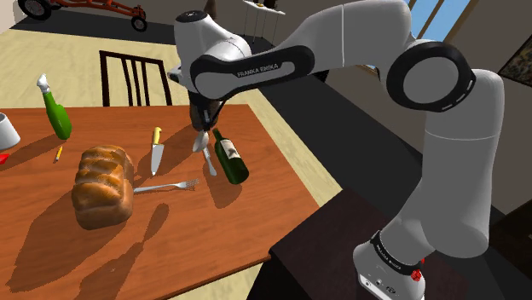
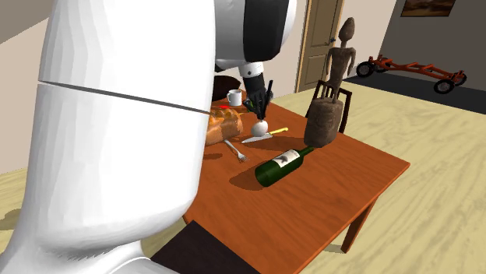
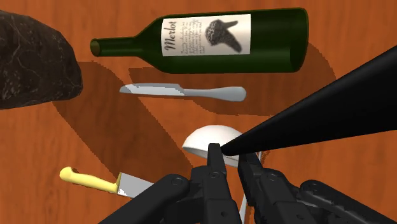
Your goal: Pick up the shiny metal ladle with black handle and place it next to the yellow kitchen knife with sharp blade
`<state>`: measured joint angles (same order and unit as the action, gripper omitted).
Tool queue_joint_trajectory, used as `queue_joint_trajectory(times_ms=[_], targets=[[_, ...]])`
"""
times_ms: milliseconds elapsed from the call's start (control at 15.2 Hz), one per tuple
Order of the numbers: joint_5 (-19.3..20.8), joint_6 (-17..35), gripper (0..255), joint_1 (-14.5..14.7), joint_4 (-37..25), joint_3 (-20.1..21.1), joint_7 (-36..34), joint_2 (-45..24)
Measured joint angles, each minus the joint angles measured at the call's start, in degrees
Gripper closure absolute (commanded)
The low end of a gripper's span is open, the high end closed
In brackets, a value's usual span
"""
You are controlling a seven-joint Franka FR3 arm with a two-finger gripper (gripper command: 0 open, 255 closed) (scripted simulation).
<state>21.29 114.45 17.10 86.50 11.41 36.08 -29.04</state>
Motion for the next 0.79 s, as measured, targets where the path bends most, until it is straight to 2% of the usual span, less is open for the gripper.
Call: queue_joint_trajectory(times_ms=[330,660,792], targets=[[-0.3,-2.7,255,0.6,-2.7,0.2,0.3,0.0],[1.0,-2.9,255,4.1,-9.0,0.3,-3.2,-7.1],[1.4,-4.4,255,6.1,-13.8,0.3,-4.4,-10.8]])
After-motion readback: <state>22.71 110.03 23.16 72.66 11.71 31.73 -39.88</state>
